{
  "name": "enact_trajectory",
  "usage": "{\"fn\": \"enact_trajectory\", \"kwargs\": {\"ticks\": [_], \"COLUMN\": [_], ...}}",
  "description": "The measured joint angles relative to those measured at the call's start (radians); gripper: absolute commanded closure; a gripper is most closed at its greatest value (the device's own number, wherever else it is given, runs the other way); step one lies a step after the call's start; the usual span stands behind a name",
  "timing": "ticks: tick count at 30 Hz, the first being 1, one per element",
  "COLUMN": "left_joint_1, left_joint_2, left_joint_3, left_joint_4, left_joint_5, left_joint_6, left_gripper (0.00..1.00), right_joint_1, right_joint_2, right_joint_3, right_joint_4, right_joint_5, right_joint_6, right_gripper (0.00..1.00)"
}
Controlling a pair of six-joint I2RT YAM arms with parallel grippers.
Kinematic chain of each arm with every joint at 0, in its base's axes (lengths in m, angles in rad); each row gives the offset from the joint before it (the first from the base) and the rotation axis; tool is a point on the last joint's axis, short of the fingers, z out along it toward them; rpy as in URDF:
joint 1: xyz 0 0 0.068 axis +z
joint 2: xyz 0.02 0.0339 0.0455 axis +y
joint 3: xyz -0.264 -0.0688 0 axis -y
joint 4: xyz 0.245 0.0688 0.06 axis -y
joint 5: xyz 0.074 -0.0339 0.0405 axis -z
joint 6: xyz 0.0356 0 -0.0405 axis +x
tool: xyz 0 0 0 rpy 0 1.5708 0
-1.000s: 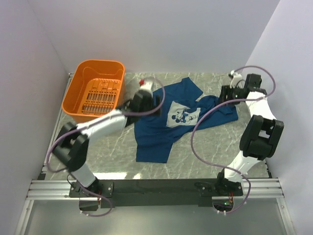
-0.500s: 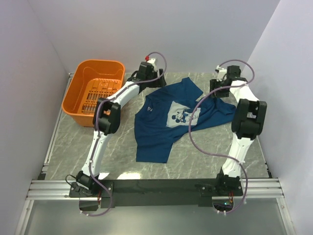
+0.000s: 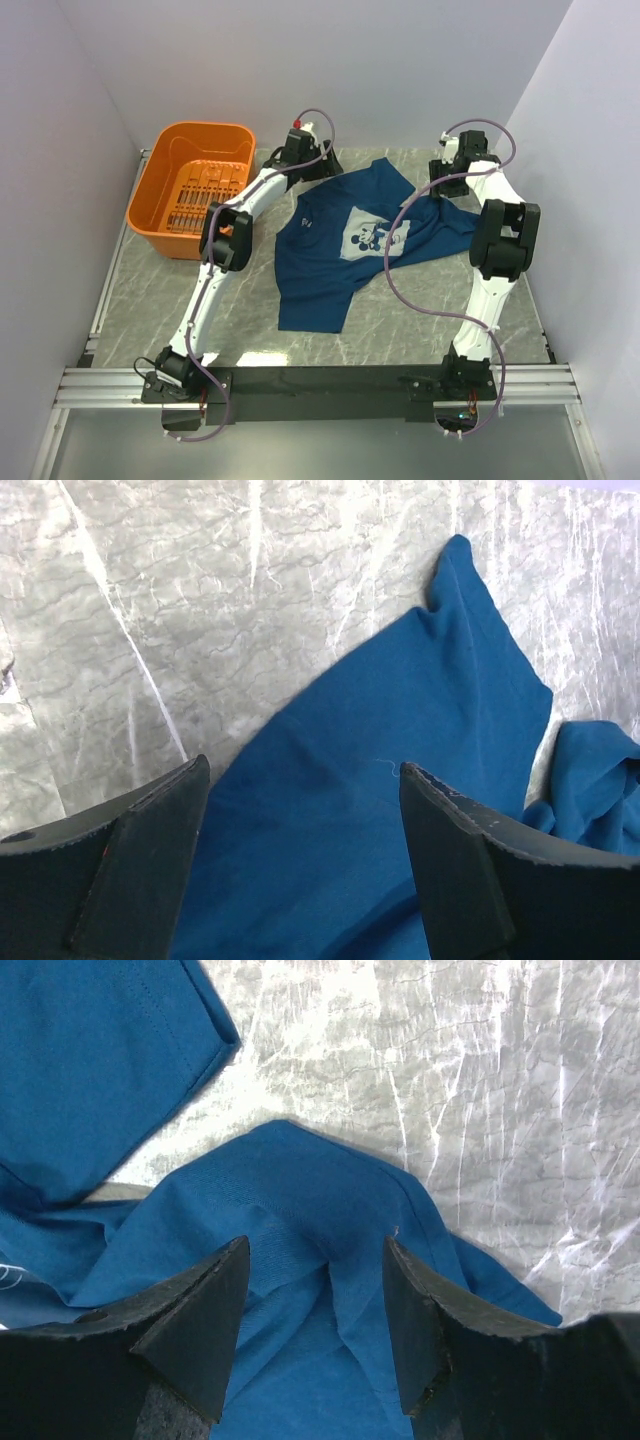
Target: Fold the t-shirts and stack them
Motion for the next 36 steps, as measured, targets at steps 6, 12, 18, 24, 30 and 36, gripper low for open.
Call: {"fn": "enact_trajectory", "kwargs": {"ticks": [6, 12, 18, 24, 30, 36], "left_joint_1": [-0.004, -0.007, -0.014, -0.024, -0.026, -0.021], "left_joint_2": [0.020, 0.021, 0.003, -0.075, -0.195, -0.400], "left_joint_3": [0.009, 0.013, -0.025, -0.158, -0.324, -0.516], "left_joint_4": [-0.074, -0.097, -0.118, -0.110, -0.106, -0.060], "left_joint_5": [-0.002, -0.016, -0.027, -0.012, -0.012, -0.011], "left_joint_6": [-0.002, 0.023, 0.068, 0.078, 0.078, 0.074], "left_gripper": [0.23, 0.34, 0.78, 1.00, 1.00, 1.00], "right_joint_1": [-0.001, -0.003, -0.015, -0.025, -0.024, -0.024], "right_joint_2": [0.000, 0.000, 0.000, 0.005, 0.069, 0.012], "right_joint_3": [-0.002, -0.011, -0.021, -0.011, 0.077, -0.018], "right_joint_4": [0.000, -0.002, -0.008, -0.031, -0.045, -0.023], "right_joint_5": [-0.003, -0.003, -0.007, -0.015, -0.016, -0.063], "right_joint_6": [0.010, 0.019, 0.018, 0.014, -0.002, -0.018], "right_gripper": [0.38, 0.38, 0.39, 0.42, 0.83, 1.00]}}
